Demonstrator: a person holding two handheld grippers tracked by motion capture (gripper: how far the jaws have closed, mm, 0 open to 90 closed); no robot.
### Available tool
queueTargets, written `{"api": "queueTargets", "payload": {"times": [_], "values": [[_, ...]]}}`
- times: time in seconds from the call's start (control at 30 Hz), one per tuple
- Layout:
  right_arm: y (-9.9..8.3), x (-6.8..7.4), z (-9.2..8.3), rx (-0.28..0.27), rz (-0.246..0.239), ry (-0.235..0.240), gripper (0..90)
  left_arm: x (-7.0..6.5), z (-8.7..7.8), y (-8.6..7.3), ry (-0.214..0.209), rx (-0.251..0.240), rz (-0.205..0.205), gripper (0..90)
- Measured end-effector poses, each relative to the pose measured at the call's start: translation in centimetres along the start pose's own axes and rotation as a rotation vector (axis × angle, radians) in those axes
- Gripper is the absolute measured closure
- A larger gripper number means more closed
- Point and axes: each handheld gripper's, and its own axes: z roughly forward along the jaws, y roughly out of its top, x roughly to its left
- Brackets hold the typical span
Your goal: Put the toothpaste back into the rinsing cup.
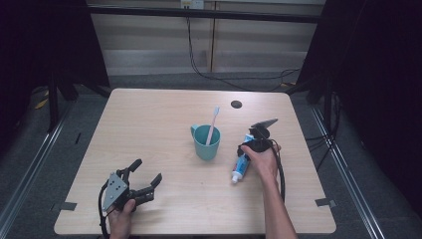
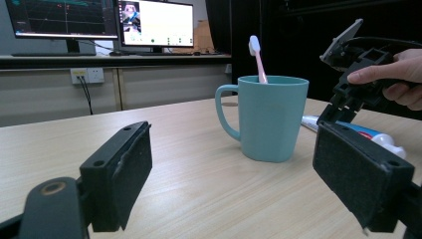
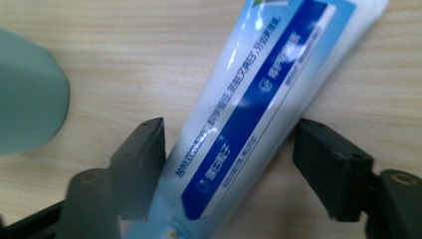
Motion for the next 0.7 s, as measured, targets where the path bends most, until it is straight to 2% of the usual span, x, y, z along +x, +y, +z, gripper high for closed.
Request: {"api": "queueTargets", "payload": {"times": [0.1, 0.27, 0.37, 0.47, 0.63, 0.7], "values": [[0.11, 0.19, -0.04, 0.021, -0.026, -0.002, 40.6, 0.01, -0.02, -0.01, -0.006, 0.000, -0.001, 15.8], [0.17, 0.43, -0.07, 0.038, -0.077, -0.043, 50.8, 0.01, -0.03, -0.01, -0.007, 0.000, -0.001, 15.8], [0.20, 0.23, -0.09, 0.039, -0.108, -0.037, 53.6, 0.01, -0.03, -0.01, -0.007, 0.000, -0.001, 15.8], [0.26, 0.53, -0.05, 0.053, -0.141, -0.056, 53.7, 0.01, -0.03, 0.00, -0.007, 0.000, -0.001, 15.8], [0.21, 0.50, -0.05, 0.054, -0.163, -0.052, 53.7, 0.01, -0.03, -0.01, -0.008, 0.000, -0.001, 15.8], [0.15, 0.60, -0.07, 0.055, -0.176, -0.061, 58.4, 0.01, -0.04, -0.01, -0.010, -0.001, 0.000, 15.8]]}}
